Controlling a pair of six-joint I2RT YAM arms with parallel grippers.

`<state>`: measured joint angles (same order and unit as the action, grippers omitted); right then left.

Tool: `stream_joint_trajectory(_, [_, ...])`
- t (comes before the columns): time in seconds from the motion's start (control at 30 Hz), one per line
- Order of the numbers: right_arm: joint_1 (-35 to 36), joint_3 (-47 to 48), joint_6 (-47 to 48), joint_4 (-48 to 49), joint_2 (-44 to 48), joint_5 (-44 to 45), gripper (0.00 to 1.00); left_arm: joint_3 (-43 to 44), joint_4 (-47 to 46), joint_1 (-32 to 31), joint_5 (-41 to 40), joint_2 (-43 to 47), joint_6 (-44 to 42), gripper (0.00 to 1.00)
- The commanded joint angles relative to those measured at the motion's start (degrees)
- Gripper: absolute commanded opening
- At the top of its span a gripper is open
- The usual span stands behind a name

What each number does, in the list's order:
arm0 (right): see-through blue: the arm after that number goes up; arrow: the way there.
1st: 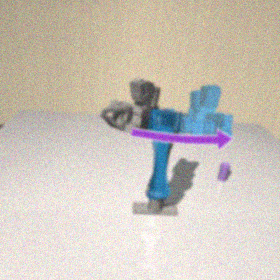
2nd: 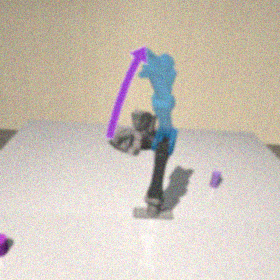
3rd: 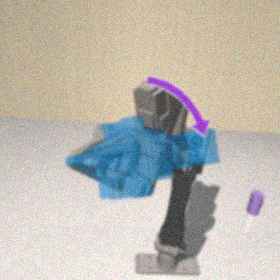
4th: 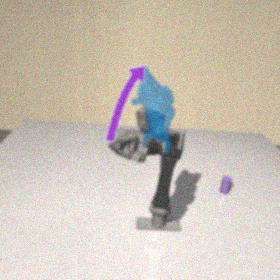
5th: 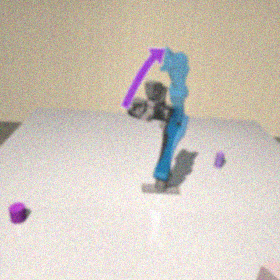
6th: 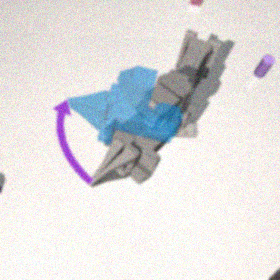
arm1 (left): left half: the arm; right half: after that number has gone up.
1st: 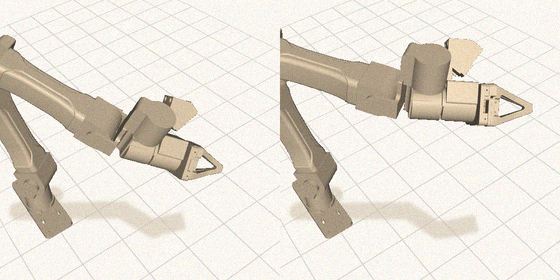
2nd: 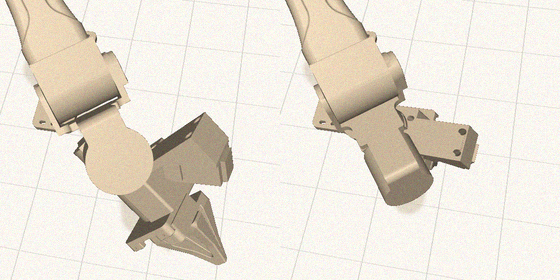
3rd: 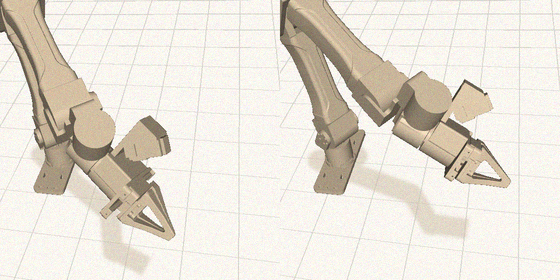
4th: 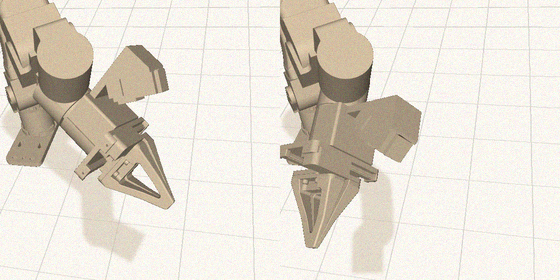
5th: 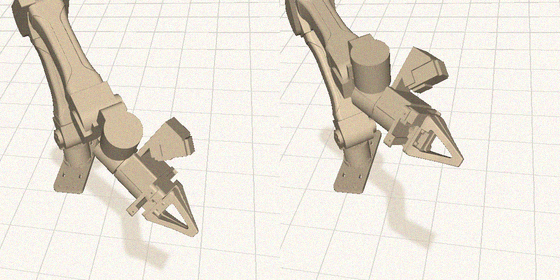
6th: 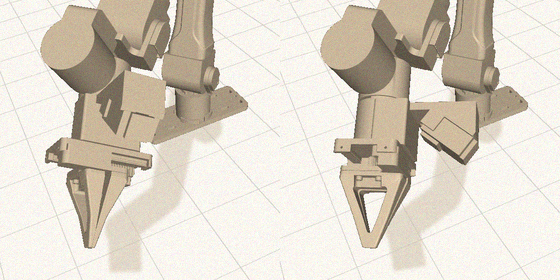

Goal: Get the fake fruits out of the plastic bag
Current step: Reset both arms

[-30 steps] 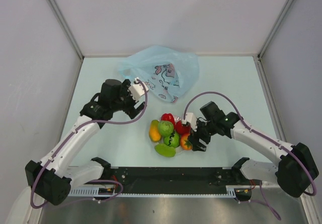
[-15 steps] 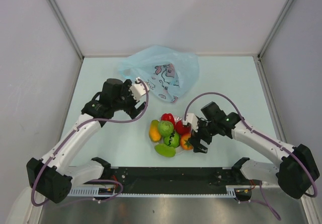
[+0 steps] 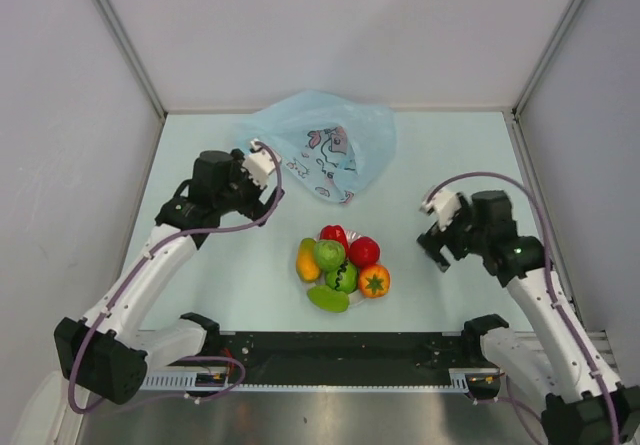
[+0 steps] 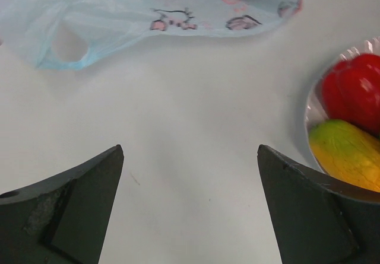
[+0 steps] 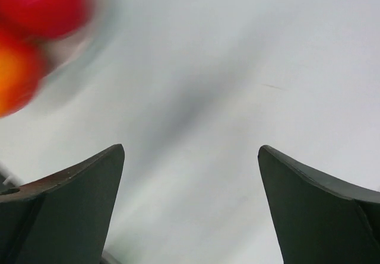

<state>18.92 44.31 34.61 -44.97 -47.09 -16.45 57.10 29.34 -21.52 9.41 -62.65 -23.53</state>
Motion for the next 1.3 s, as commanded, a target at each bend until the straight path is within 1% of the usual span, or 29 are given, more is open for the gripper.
stream_joint_trajectory(0.0, [-16.4, 5.3, -7.8, 10.0, -1.0, 4.4, 1.0, -0.2, -7.6, 4.7, -6.3, 2.3, 10.4, 1.0])
stream_joint_trajectory(0.07, [-20.2, 7.7, -10.3, 10.5, -7.5, 4.8, 1.0, -0.4, -8.5, 6.9, -9.2, 2.1, 13.3, 1.0])
stream_joint_trajectory(0.1, [-22.4, 10.2, -14.9, 11.1, -9.7, 6.1, 1.0, -0.7, -9.2, 7.5, -9.1, 2.1, 13.6, 1.0])
stream_joint_trajectory(0.13, [-22.8, 11.1, -17.0, 11.7, -14.5, 10.5, 1.0, -1.4, -9.8, 8.4, -12.0, 2.4, 12.7, 1.0])
stream_joint_trajectory(0.2, [-22.9, 13.2, -21.1, 12.4, -19.1, 16.3, 1.0, -4.5, -12.2, 8.9, -12.3, 3.1, 9.0, 1.0])
stream_joint_trajectory(0.23, [-23.0, 15.0, -24.4, 12.6, -20.9, 22.2, 1.0, -5.6, -12.3, 9.0, -11.4, 3.9, 5.5, 1.0])
stream_joint_trajectory(0.27, [-22.9, 15.7, -25.4, 12.6, -24.2, 24.0, 1.0, -7.9, -12.4, 9.0, -11.3, 4.6, 4.2, 1.0])
stream_joint_trajectory(0.33, [-22.9, 16.5, -26.9, 12.4, -26.1, 25.5, 1.0, -10.2, -12.6, 9.2, -12.1, 5.3, 2.9, 1.0])
stream_joint_trajectory(0.5, [-21.6, 16.5, -28.1, 14.6, -28.4, 24.1, 1.0, -14.5, -13.8, 9.7, -16.3, 7.5, 4.5, 1.0])
stream_joint_trajectory(0.53, [-20.7, 16.6, -28.1, 15.1, -28.6, 24.1, 1.0, -14.9, -14.0, 9.7, -19.0, 7.6, 5.8, 1.0])
stream_joint_trajectory(0.6, [-19.7, 16.6, -27.9, 16.3, -28.7, 24.5, 1.0, -15.2, -15.0, 9.7, -20.9, 7.5, 7.6, 1.0])
stream_joint_trajectory(0.73, [-17.2, 16.6, -28.7, 18.1, -30.1, 25.1, 1.0, -15.2, -16.4, 9.7, -21.8, 6.8, 9.8, 1.0])
stream_joint_trajectory(0.83, [-17.2, 16.7, -29.7, 19.1, -31.1, 23.6, 1.0, -14.4, -17.1, 9.7, -24.1, 5.4, 14.2, 1.0])
stream_joint_trajectory(0.97, [-17.1, 17.5, -28.9, 21.1, -33.5, 22.3, 1.0, -15.7, -24.3, 9.8, -22.9, 5.8, 15.5, 1.0])
stream_joint_trajectory(1.0, [-16.9, 17.8, -28.4, 21.8, -34.1, 22.9, 1.0, -16.1, -28.2, 9.7, -21.6, 5.9, 15.4, 1.0])
stream_joint_trajectory(1.1, [-16.9, 20.3, -28.6, 23.5, -37.0, 23.3, 1.0, -16.7, -33.5, 9.7, -19.2, 4.9, 16.6, 1.0])
stream_joint_trajectory(1.2, [-16.5, 21.9, -29.6, 23.9, -39.7, 21.6, 1.0, -15.6, -34.5, 9.7, -16.9, 3.7, 17.6, 1.0])
stream_joint_trajectory(1.27, [-15.8, 21.9, -30.4, 25.0, -41.1, 20.4, 1.0, -16.1, -36.5, 9.8, -17.1, 2.6, 18.9, 1.0])
